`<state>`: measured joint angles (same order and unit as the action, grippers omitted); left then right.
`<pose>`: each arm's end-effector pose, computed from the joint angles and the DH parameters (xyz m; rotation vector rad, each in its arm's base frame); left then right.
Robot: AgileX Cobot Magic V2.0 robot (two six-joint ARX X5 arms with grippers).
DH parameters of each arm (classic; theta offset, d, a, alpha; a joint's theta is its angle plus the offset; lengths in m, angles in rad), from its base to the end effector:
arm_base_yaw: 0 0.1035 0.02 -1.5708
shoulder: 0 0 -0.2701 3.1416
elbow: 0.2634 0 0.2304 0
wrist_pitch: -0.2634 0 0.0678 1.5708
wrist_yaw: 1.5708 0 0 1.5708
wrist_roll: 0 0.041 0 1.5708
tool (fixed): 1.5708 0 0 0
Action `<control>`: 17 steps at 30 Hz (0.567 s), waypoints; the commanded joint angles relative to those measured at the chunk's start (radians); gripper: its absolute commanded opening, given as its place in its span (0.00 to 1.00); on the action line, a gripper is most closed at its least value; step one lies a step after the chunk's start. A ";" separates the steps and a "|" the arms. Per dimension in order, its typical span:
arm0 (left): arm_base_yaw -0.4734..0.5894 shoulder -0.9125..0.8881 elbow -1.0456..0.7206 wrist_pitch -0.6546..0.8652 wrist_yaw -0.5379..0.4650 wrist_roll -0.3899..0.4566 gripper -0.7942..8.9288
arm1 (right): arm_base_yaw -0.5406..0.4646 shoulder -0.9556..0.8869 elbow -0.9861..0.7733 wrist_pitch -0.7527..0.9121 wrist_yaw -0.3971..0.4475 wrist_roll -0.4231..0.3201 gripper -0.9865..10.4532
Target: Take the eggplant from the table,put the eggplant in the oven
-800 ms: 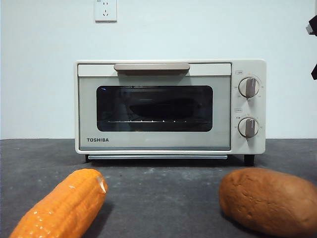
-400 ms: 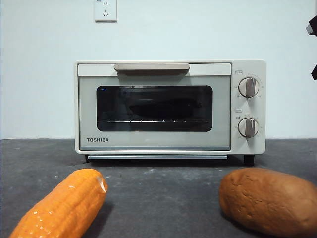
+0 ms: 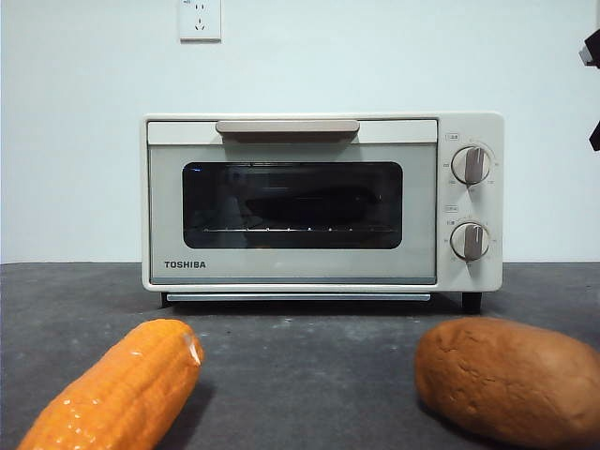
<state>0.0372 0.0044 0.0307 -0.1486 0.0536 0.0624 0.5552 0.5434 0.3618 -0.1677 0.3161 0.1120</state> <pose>0.0787 0.0007 0.1572 0.0568 0.1216 -0.0202 0.1076 0.0518 0.2254 -0.0372 0.3299 0.2183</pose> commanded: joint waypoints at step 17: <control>0.002 -0.001 -0.027 0.013 -0.002 0.011 0.09 | -0.381 -0.390 0.002 0.009 -0.039 -0.150 0.09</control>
<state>0.0372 0.0044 0.0303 -0.1478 0.0532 0.0628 0.1993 0.1631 0.3618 -0.1669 0.2878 -0.0254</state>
